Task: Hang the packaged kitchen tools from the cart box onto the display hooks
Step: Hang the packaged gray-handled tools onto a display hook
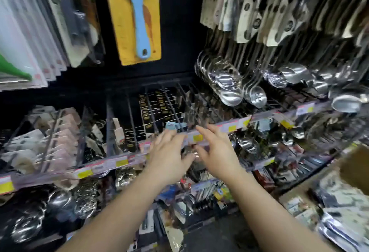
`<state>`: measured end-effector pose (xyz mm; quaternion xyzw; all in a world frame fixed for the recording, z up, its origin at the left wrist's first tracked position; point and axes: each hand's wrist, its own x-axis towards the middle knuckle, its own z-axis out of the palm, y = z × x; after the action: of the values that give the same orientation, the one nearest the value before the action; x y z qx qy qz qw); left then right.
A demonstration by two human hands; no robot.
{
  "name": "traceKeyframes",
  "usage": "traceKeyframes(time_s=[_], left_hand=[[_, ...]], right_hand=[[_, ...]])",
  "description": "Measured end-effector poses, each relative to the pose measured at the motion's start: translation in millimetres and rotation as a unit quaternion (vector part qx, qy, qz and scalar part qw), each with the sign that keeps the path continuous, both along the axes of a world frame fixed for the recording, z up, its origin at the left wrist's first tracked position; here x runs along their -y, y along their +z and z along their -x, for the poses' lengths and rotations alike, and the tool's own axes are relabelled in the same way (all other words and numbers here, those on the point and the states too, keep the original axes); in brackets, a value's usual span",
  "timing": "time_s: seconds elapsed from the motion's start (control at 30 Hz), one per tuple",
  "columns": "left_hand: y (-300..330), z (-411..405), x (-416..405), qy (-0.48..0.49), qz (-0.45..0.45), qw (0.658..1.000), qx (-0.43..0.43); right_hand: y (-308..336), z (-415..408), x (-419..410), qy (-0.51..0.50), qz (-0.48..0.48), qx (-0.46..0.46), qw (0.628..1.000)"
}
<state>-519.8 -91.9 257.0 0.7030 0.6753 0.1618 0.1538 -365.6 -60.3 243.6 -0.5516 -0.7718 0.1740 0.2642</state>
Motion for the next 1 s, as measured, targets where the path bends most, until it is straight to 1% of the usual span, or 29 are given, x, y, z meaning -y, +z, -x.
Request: traceKeyframes(time_s=[0.1, 0.23, 0.3, 0.4, 0.53, 0.67, 0.73, 0.87, 1.0], left_hand=[[-9.4, -60.7, -13.7, -0.046, 0.001, 0.999, -0.015], [-28.9, -154.8, -24.5, -0.104, 0.012, 0.994, -0.013], [-40.5, -201.1, -27.2, -0.128, 0.012, 0.992, -0.014], [-58.0, -267.9, -30.0, -0.160, 0.015, 0.987, -0.016], [-79.6, -341.6, -24.8, -0.194, 0.033, 0.980, -0.013], [-104.0, -388.6, -12.0, -0.246, 0.063, 0.967, -0.016], [-119.4, -403.1, -6.3, -0.271, 0.079, 0.959, -0.028], [-149.1, -423.8, -3.8, -0.309, 0.104, 0.944, -0.044], [-174.7, -439.9, -19.6, -0.345, 0.171, 0.921, -0.057]], right_hand=[[-19.7, -65.2, 22.1, -0.046, 0.007, 0.016, 0.999], [-36.0, -157.2, 59.0, -0.110, 0.042, 0.021, 0.993], [-44.6, -200.6, 77.3, -0.140, 0.039, 0.030, 0.989], [-65.1, -261.7, 101.7, -0.180, 0.055, 0.013, 0.982], [-84.5, -333.0, 128.9, -0.236, 0.125, 0.037, 0.963], [-106.6, -387.7, 138.9, -0.290, 0.159, 0.018, 0.944], [-122.1, -409.1, 136.7, -0.318, 0.187, 0.023, 0.929], [-150.9, -443.3, 127.9, -0.370, 0.222, 0.004, 0.902], [-179.0, -466.3, 112.6, -0.408, 0.264, -0.010, 0.874]])
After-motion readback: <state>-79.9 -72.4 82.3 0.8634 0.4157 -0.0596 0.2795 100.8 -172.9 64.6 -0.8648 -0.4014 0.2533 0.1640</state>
